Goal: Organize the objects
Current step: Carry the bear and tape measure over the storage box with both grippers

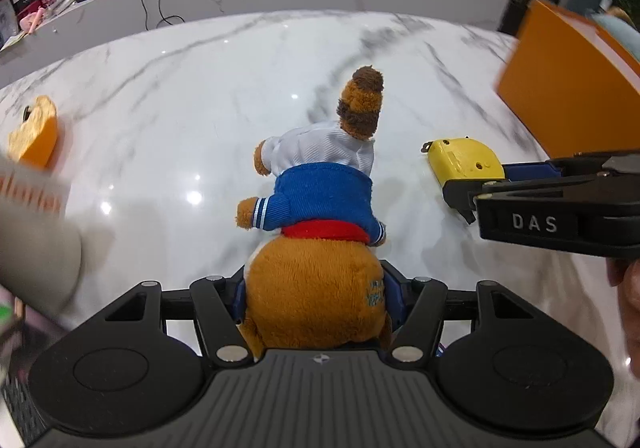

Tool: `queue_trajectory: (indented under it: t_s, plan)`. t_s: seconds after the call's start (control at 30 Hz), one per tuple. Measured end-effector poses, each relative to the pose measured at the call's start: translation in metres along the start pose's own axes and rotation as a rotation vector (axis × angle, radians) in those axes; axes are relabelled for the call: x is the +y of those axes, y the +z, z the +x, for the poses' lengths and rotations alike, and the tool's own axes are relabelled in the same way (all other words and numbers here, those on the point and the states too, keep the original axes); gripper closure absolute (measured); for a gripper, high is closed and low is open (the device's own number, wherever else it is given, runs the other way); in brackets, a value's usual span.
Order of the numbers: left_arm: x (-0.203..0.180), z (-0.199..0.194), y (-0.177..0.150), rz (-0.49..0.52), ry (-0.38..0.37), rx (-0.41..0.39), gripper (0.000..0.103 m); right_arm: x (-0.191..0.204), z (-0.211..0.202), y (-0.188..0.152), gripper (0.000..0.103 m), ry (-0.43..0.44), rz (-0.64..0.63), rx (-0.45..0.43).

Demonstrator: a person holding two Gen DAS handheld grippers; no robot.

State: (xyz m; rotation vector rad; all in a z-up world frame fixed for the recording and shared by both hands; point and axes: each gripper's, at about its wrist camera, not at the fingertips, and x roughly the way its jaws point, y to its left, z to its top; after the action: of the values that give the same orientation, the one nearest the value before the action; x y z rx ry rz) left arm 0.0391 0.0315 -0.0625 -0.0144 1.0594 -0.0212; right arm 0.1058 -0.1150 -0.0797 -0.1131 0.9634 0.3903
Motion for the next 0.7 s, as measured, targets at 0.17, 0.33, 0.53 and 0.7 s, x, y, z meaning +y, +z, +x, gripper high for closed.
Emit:
queue_trajectory:
  t_s: [0.17,0.33,0.53,0.7]
  plan:
    - [-0.006,-0.017,-0.026,0.009,-0.023,0.017,0.031,-0.002,-0.028,-0.038,0.050,0.026,-0.062,0.052]
    - [0.001,-0.028,-0.045,-0.036,-0.048,0.006,0.031,-0.006,-0.047,-0.063,0.050,0.045,-0.078,0.090]
    - [-0.004,-0.024,-0.038,-0.040,-0.038,0.016,0.022,0.014,-0.043,-0.061,0.038,0.012,-0.196,0.117]
    - [-0.004,-0.023,-0.033,-0.058,-0.037,-0.019,0.026,0.018,-0.041,-0.056,0.034,0.023,-0.208,0.116]
